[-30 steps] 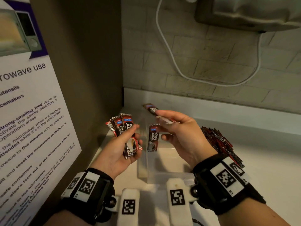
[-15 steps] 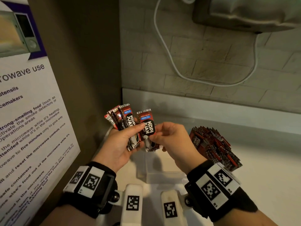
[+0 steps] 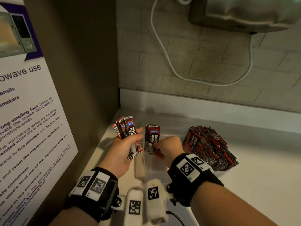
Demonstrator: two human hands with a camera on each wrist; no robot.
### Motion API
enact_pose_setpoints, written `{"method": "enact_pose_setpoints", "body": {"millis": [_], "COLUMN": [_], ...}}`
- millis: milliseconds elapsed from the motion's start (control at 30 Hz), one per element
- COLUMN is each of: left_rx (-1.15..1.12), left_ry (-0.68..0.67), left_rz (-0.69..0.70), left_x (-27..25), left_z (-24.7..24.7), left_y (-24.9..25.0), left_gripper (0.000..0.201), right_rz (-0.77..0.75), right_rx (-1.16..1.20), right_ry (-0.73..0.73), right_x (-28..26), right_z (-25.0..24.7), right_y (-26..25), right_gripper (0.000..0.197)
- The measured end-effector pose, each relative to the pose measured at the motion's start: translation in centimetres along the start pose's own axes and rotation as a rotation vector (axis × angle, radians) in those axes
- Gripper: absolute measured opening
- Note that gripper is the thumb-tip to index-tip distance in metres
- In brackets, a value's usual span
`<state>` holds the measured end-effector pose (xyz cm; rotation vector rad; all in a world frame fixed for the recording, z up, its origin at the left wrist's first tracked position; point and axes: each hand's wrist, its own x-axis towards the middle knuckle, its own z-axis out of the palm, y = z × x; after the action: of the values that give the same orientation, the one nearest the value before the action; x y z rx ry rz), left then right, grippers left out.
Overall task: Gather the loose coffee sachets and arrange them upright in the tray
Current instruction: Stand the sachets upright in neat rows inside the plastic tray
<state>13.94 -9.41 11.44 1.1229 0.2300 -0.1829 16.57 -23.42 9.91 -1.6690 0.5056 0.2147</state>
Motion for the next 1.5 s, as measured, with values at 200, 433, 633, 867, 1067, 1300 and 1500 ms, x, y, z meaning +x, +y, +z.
{"method": "enact_pose_setpoints", "body": {"millis": [200, 433, 633, 867, 1067, 1300, 1500], "left_rx": [-0.010, -0.015, -0.034, -0.019, -0.029, -0.035, 0.018], "left_ry": [-0.154, -0.189, -0.181, -0.187, -0.189, -0.171, -0.004], "left_rz": [-0.024, -0.034, -0.024, -0.020, -0.010, -0.014, 0.044], "left_x": [-0.9, -0.9, -1.0, -0.8, -0.6, -0.4, 0.2], "left_z": [-0.4, -0.6, -0.3, -0.3, -0.2, -0.4, -1.1], "left_y": [0.4, 0.5, 0.4, 0.6, 0.6, 0.3, 0.2], "left_gripper": [0.031, 0.027, 0.026, 0.028, 0.027, 0.029, 0.021], "right_rz": [-0.020, -0.111, -0.171, -0.166, -0.173, -0.153, -0.120], "right_rx": [-0.351, -0.565, -0.640, -0.619, -0.609, -0.597, -0.519], "right_ry": [0.251, 0.273, 0.242, 0.230, 0.227, 0.224, 0.198], "right_x": [0.9, 1.0, 0.8, 0.7, 0.7, 0.5, 0.1], "right_z": [0.5, 1.2, 2.0, 2.1, 2.0, 1.9, 1.3], "right_y": [0.4, -0.1, -0.3, -0.1, -0.1, -0.2, -0.4], "right_gripper": [0.019, 0.013, 0.021, 0.026, 0.025, 0.026, 0.032]}}
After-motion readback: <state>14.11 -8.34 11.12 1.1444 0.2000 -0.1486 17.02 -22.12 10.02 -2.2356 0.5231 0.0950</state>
